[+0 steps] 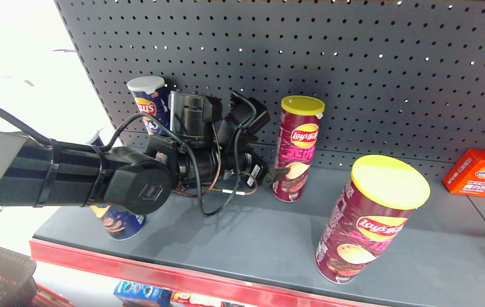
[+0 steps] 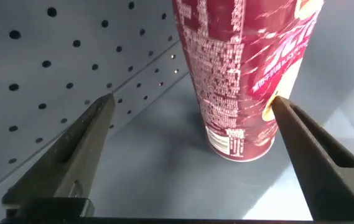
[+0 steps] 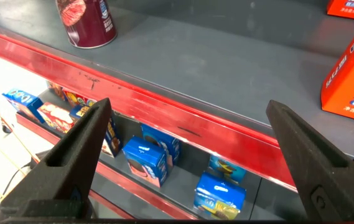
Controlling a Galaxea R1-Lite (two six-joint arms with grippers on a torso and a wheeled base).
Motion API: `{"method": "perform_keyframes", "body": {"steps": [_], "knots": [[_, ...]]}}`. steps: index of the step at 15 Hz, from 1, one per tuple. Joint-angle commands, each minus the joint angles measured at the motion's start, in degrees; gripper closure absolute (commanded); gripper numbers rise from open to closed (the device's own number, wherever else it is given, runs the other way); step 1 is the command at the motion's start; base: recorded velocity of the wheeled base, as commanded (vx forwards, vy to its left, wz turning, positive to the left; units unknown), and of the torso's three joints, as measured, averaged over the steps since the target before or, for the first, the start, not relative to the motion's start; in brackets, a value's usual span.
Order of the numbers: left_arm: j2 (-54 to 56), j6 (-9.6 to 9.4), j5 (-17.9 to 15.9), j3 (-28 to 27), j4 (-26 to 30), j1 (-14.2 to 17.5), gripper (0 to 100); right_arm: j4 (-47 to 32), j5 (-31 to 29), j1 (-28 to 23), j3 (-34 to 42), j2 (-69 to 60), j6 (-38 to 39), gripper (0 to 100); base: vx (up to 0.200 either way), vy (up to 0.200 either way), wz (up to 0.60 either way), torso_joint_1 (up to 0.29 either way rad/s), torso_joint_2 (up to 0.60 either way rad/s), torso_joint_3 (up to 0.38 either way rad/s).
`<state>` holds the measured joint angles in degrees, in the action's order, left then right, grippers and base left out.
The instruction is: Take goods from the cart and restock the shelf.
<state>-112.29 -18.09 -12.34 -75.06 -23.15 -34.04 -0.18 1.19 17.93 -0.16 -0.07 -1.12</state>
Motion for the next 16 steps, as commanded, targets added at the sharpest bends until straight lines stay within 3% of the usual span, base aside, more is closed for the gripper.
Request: {"method": "perform_keyframes", "body": {"steps": [1, 8, 10, 11, 12, 16], "knots": [[2.25, -0.01, -0.06, 3.08, -1.11, -0.15, 0, 0.01, 0.04, 0.00, -0.02, 0.07, -0.02, 0, 0.000, 0.000, 0.00, 0.000, 0.00, 0.000], [7.08, -0.01, 0.30, 7.12, -2.07, -0.42, 0, 0.01, 0.04, 0.00, -0.02, 0.07, -0.02, 0, 0.000, 0.000, 0.00, 0.000, 0.00, 0.000], [7.96, -0.01, 3.37, 10.11, -3.92, -0.33, 0, 0.01, 0.04, 0.00, -0.02, 0.07, -0.02, 0, 0.000, 0.000, 0.00, 0.000, 0.00, 0.000], [7.96, -0.01, 3.37, 10.11, -3.92, -0.33, 0, 0.01, 0.04, 0.00, -0.02, 0.07, -0.02, 0, 0.000, 0.000, 0.00, 0.000, 0.00, 0.000], [8.75, 0.07, 7.59, 12.74, -4.89, -0.24, 0, 0.01, 0.04, 0.00, 0.07, 0.07, -0.02, 0, 0.000, 0.000, 0.00, 0.000, 0.00, 0.000], [8.66, 0.07, 15.76, 12.57, -4.98, 0.11, 0, 0.01, 0.04, 0.00, 0.07, 0.07, -0.02, 0, 0.000, 0.000, 0.00, 0.000, 0.00, 0.000]]}}
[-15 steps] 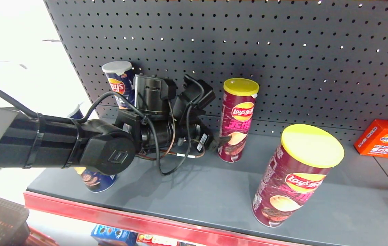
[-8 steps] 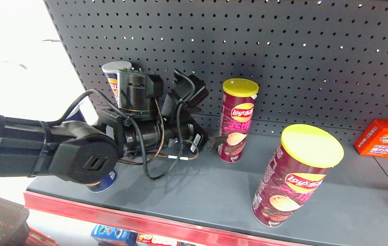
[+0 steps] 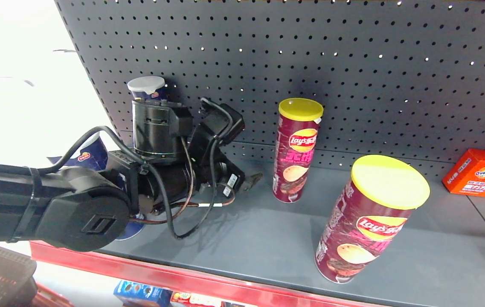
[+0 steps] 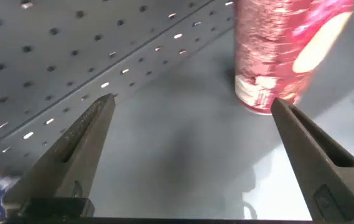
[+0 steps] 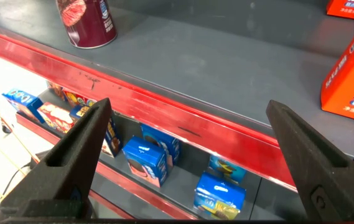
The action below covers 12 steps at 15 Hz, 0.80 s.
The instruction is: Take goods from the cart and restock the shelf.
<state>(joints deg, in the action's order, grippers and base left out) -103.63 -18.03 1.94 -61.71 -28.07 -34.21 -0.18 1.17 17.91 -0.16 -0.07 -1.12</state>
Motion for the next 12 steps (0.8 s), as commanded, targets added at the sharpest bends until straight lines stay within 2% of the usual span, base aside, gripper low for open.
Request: {"method": "perform_keyframes", "body": {"steps": [1, 3, 5, 9, 12], "knots": [[-0.87, 0.01, 2.54, -2.28, -0.05, 0.54, 0, 0.01, 0.06, 0.02, -0.02, 0.07, -0.02, 0, 0.000, 0.000, 0.00, 0.000, 0.00, 0.000], [-3.77, 0.01, 2.98, -6.41, -0.05, 1.78, 0, 0.01, 0.06, 0.02, 0.07, 0.07, -0.02, 0, 0.000, 0.000, 0.00, 0.000, 0.00, 0.000], [-5.88, 0.01, 2.90, -9.39, -0.05, 1.69, 0, 0.01, 0.06, 0.02, -0.02, 0.07, -0.02, 0, 0.000, 0.000, 0.00, 0.000, 0.00, 0.000], [-4.65, 0.19, 3.42, -7.72, -0.05, -0.16, 0, 0.01, 0.06, 0.02, -0.02, 0.07, -0.02, 0, 0.000, 0.000, 0.00, 0.000, 0.00, 0.000], [-3.59, 1.51, 3.34, -7.02, -0.31, -0.16, 0, 0.01, 0.06, 0.02, 0.07, 0.07, -0.02, 0, 0.000, 0.000, 0.00, 0.000, 0.00, 0.000]]}}
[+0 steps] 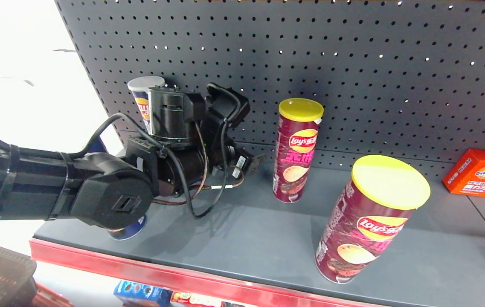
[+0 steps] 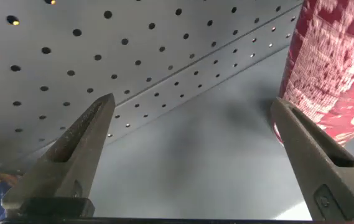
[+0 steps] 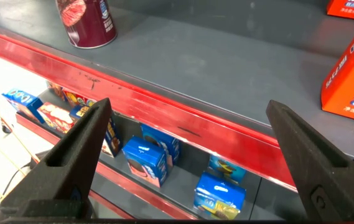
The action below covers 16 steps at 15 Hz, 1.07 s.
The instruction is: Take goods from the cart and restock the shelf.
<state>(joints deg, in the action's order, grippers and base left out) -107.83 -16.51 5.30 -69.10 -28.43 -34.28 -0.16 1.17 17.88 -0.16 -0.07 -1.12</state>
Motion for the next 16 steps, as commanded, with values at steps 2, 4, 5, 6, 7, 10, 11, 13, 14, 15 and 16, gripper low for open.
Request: {"method": "perform_keyframes", "body": {"steps": [2, 4, 5, 6, 7, 10, 11, 13, 14, 15, 16], "knots": [[0.51, 1.92, 0.06, 1.86, -3.30, -0.17, 0, -0.02, 0.06, 0.05, -0.02, 0.07, -0.02, 0, 0.000, 0.000, 0.00, 0.000, 0.00, 0.000], [0.69, 2.00, 0.06, 4.06, -4.88, -0.09, 0, -0.02, 0.06, 0.05, -0.02, 0.07, -0.02, 0, 0.000, 0.000, 0.00, 0.000, 0.00, 0.000], [0.86, 2.00, 0.23, 4.85, -5.32, -0.17, 0, -0.02, 0.06, 0.05, -0.02, 0.07, -0.02, 0, 0.000, 0.000, 0.00, 0.000, 0.00, 0.000], [1.74, 1.83, 0.23, 5.90, -6.02, -0.26, 0, -0.02, 0.06, 0.05, -0.02, 0.07, -0.02, 0, 0.000, 0.000, 0.00, 0.000, 0.00, 0.000], [2.80, 1.74, 0.23, 6.96, -6.11, -1.14, 0, -0.02, -0.03, 0.05, -0.02, 0.07, -0.02, 0, 0.000, 0.000, 0.00, 0.000, 0.00, 0.000], [6.14, 0.77, 1.73, 9.86, -6.20, -4.39, 0, -0.02, 0.06, 0.05, -0.02, 0.07, -0.02, 0, 0.000, 0.000, 0.00, 0.000, 0.00, 0.000], [7.54, -0.11, 1.82, 11.44, -6.20, -5.01, 0, -0.02, 0.06, 0.05, 0.07, 0.07, -0.02, 0, 0.000, 0.000, 0.00, 0.000, 0.00, 0.000], [11.23, -1.42, 1.90, 14.96, -6.29, -5.62, 0, -0.02, -0.03, 0.05, 0.07, 0.07, -0.02, 0, 0.000, 0.000, 0.00, 0.000, 0.00, 0.000], [13.08, -1.78, 1.90, 16.71, -6.29, -5.53, 0, -0.02, 0.06, 0.05, 0.07, 0.07, -0.02, 0, 0.000, 0.000, 0.00, 0.000, 0.00, 0.000], [14.75, -1.78, 1.82, 18.30, -6.29, -5.53, 0, -0.02, -0.03, 0.05, 0.07, 0.07, -0.02, 0, 0.000, 0.000, 0.00, 0.000, 0.00, 0.000], [16.60, -1.78, 1.73, 19.53, -6.20, -5.53, 0, -0.02, -0.03, 0.05, 0.07, 0.07, -0.02, 0, 0.000, 0.000, 0.00, 0.000, 0.00, 0.000]]}}
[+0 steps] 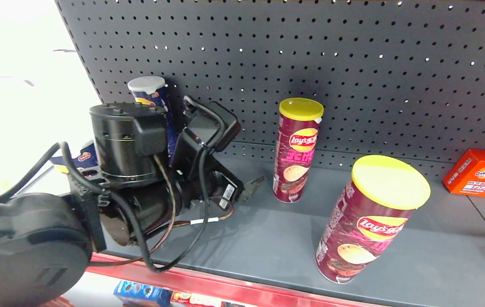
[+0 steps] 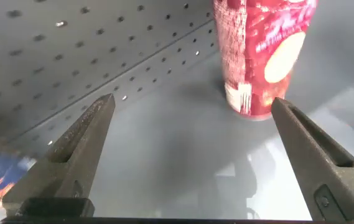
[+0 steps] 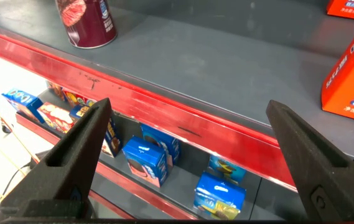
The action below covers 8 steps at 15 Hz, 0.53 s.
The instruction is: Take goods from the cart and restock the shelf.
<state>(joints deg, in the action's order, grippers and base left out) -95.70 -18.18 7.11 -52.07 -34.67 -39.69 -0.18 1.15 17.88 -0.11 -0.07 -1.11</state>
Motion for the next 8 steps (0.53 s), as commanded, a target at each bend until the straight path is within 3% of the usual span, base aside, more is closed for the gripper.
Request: {"method": "perform_keyframes", "body": {"steps": [1, 8], "knots": [[6.22, -0.11, -0.25, 3.73, 0.04, -0.21, 0, 0.01, 0.00, 0.05, 0.02, 0.07, -0.03, 0, 0.000, 0.000, 0.00, 0.000, 0.00, 0.000], [11.94, -0.11, -0.34, 8.56, 0.13, -1.09, 0, 0.01, 0.00, 0.05, 0.02, 0.07, -0.03, 0, 0.000, 0.000, 0.00, 0.000, 0.00, 0.000]]}}
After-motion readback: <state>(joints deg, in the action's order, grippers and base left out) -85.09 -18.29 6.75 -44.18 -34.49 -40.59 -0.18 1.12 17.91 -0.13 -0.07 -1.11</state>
